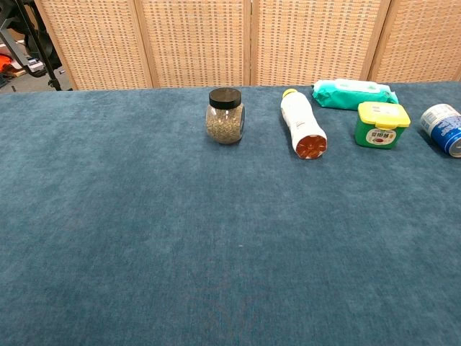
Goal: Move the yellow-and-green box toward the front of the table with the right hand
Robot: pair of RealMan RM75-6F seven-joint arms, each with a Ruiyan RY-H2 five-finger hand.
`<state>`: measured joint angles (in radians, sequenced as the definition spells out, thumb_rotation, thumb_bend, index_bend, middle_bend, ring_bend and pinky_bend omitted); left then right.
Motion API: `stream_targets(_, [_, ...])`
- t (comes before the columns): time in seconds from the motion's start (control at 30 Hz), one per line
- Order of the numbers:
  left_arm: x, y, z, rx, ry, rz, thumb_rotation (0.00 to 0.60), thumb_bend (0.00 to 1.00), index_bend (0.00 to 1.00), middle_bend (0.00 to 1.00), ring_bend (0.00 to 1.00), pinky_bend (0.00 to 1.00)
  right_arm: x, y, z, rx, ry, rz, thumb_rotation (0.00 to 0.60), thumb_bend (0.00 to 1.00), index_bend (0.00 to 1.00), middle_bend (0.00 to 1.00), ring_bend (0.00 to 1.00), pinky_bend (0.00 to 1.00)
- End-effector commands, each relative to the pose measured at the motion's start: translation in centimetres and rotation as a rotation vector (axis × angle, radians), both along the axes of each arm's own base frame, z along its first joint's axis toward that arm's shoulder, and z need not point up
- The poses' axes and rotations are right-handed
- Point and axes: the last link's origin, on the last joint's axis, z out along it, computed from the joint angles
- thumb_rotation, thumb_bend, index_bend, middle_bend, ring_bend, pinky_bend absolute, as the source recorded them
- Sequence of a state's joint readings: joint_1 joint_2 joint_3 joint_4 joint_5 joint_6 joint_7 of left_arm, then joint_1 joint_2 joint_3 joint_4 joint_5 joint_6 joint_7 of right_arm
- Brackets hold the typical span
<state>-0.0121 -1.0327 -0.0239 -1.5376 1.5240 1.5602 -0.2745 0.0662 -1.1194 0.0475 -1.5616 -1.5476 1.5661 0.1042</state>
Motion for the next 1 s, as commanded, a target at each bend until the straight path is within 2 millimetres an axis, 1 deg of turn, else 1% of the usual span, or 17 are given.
stream_targets(0.03, [-0.1, 0.0, 0.0, -0.001, 0.000, 0.003, 0.600, 0.00, 0.00, 0.00, 0.00, 0.00, 0.0, -0.1, -0.1, 0.003, -0.004, 0.002, 0.600, 0.00, 0.00, 0.00, 0.00, 0.00])
stream_targets(0.13, [0.0, 0.2, 0.0, -0.001, 0.001, 0.004, 0.600, 0.00, 0.00, 0.00, 0.00, 0.00, 0.2, -0.5, -0.2, 0.015, -0.017, 0.004, 0.600, 0.00, 0.00, 0.00, 0.00, 0.00])
stream_targets(0.27, [-0.1, 0.4, 0.0, 0.005, 0.000, 0.013, 0.600, 0.00, 0.00, 0.00, 0.00, 0.00, 0.6, -2.2, -0.3, 0.053, -0.034, 0.010, 0.600, 0.00, 0.00, 0.00, 0.00, 0.00])
stream_targets(0.33, [-0.1, 0.5, 0.0, 0.005, -0.001, 0.017, 0.600, 0.00, 0.00, 0.00, 0.00, 0.00, 1.1, -3.7, 0.1, 0.068, -0.032, 0.027, 0.600, 0.00, 0.00, 0.00, 0.00, 0.00])
stream_targets(0.37, [-0.1, 0.5, 0.0, 0.007, 0.000, 0.018, 0.600, 0.00, 0.00, 0.00, 0.00, 0.00, 1.5, -4.9, 0.3, 0.073, -0.027, 0.046, 0.600, 0.00, 0.00, 0.00, 0.00, 0.00])
stream_targets(0.47, [0.0, 0.6, -0.1, 0.007, 0.002, 0.019, 0.600, 0.00, 0.00, 0.00, 0.00, 0.00, 2.3, -6.7, 0.5, 0.089, -0.028, 0.066, 0.600, 0.00, 0.00, 0.00, 0.00, 0.00])
stream_targets(0.57, [-0.1, 0.7, -0.1, 0.005, 0.004, 0.023, 0.600, 0.00, 0.00, 0.00, 0.00, 0.00, 3.8, -10.2, 0.3, 0.138, -0.024, 0.077, 0.600, 0.00, 0.00, 0.00, 0.00, 0.00])
stream_targets(0.67, [-0.1, 0.9, -0.1, 0.018, 0.009, 0.028, 0.600, 0.00, 0.00, 0.00, 0.00, 0.00, 5.2, -13.3, -0.8, 0.181, -0.001, 0.070, 0.600, 0.00, 0.00, 0.00, 0.00, 0.00])
stream_targets(0.73, [-0.1, 1.0, -0.1, 0.020, 0.008, 0.034, 0.600, 0.00, 0.00, 0.00, 0.00, 0.00, 5.9, -15.3, -2.0, 0.201, 0.017, 0.055, 0.600, 0.00, 0.00, 0.00, 0.00, 0.00])
stream_targets(0.77, [-0.2, 1.1, 0.0, 0.022, 0.008, 0.039, 0.600, 0.00, 0.00, 0.00, 0.00, 0.00, 6.3, -16.3, -2.8, 0.220, 0.028, 0.045, 0.600, 0.00, 0.00, 0.00, 0.00, 0.00])
stream_targets(0.8, [-0.3, 1.2, 0.0, 0.023, 0.006, 0.046, 0.600, 0.00, 0.00, 0.00, 0.00, 0.00, 6.7, -17.8, -3.9, 0.241, 0.039, 0.019, 0.600, 0.00, 0.00, 0.00, 0.00, 0.00])
stream_targets(0.9, [-0.6, 1.5, 0.0, 0.022, 0.001, 0.061, 0.600, 0.00, 0.00, 0.00, 0.00, 0.00, 7.3, -20.1, -5.6, 0.270, 0.059, -0.029, 0.600, 0.00, 0.00, 0.00, 0.00, 0.00])
stream_targets(1.0, [-0.8, 1.9, 0.0, 0.016, 0.006, 0.077, 0.600, 0.00, 0.00, 0.00, 0.00, 0.00, 7.8, -21.9, -6.8, 0.272, 0.074, -0.062, 0.600, 0.00, 0.00, 0.00, 0.00, 0.00])
